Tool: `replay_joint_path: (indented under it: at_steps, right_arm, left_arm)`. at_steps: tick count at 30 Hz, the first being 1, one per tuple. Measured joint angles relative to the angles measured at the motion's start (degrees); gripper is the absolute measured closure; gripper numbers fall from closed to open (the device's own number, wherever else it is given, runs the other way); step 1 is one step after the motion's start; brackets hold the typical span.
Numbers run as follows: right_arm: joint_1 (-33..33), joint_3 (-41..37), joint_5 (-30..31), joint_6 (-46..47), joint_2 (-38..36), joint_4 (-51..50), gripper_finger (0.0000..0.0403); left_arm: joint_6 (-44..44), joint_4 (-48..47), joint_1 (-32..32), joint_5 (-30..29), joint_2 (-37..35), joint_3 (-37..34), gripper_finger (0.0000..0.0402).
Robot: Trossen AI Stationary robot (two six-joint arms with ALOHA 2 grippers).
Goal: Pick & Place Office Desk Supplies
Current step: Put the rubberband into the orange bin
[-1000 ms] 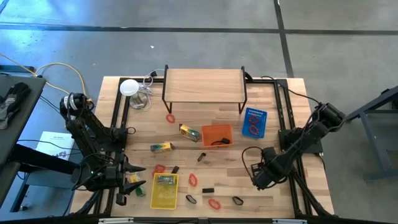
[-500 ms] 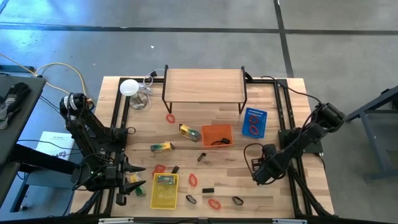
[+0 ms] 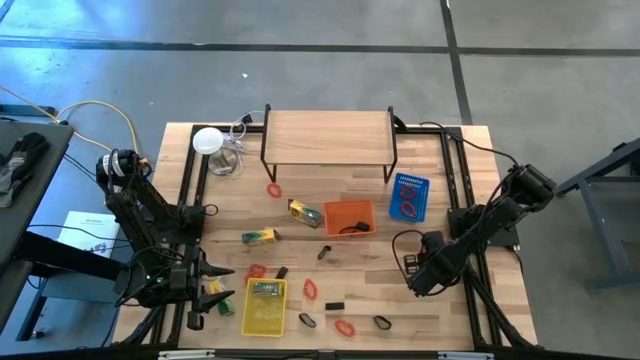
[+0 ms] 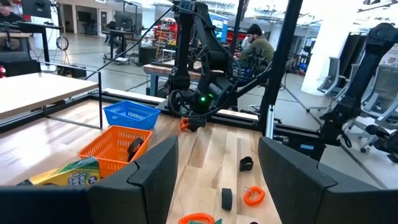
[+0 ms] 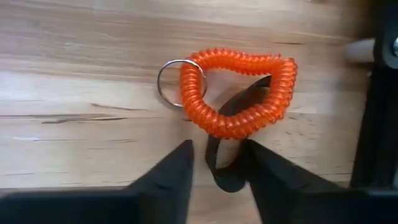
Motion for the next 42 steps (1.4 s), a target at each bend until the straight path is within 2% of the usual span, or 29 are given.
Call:
replay_joint_path:
  at_steps: [4, 6, 9, 13, 18, 22, 24, 28, 32, 38, 42]
  right_arm:
    - [-0.07, -0.02, 0.55, -2.56, 0.06, 0.60, 0.0366]
    - [0.00, -0.04, 1.66, -5.57, 0.07, 1.45, 0.0391]
    - [0.09, 0.56, 2.50, -8.92, -0.06, 3.09, 0.0397]
    - [-0.02, 4.93, 8.65, -15.91, -0.32, 8.95, 0.0398]
    - [-1.01, 11.64, 17.37, -31.65, -0.81, 19.52, 0.0399]
    - [-4.12, 15.63, 24.77, -43.72, -0.85, 22.83, 0.0399]
    - [-6.74, 16.77, 26.47, -48.14, -0.85, 25.07, 0.0399]
    - [-13.20, 17.00, 26.63, -58.13, -0.87, 31.46, 0.0399]
    - [-19.94, 17.03, 26.15, -63.55, -0.23, 37.19, 0.0399]
    - [-26.67, 17.02, 16.05, -63.86, 2.58, 38.35, 0.0397]
    - [-28.86, 16.98, 14.85, -66.69, 4.12, 39.93, 0.0381]
  left_arm:
    - [-0.59, -0.02, 0.00, 0.02, 0.02, 0.00, 0.0188]
    - [-0.37, -0.01, 0.00, 0.01, 0.02, 0.00, 0.0188]
    - [1.01, 0.00, 0.00, 0.02, 0.02, 0.00, 0.0188]
    - [2.14, -0.02, 0.00, 0.00, 0.02, 0.00, 0.0188]
    - [2.11, -0.01, 0.03, 0.01, 0.02, 0.00, 0.0188]
    - [2.08, -0.02, 0.88, 0.04, 0.02, 0.00, 0.0188]
    - [1.97, -0.02, 1.62, 0.04, 0.02, 0.00, 0.0188]
    - [1.95, 0.00, 3.11, 0.21, 0.02, 0.00, 0.0188]
    - [1.95, -0.01, 5.30, 0.31, 0.02, 0.00, 0.0188]
    - [4.62, -0.08, 8.01, 0.29, 0.02, 0.00, 0.0188]
    - [7.31, -0.06, 9.16, 0.28, 0.02, 0.00, 0.0188]
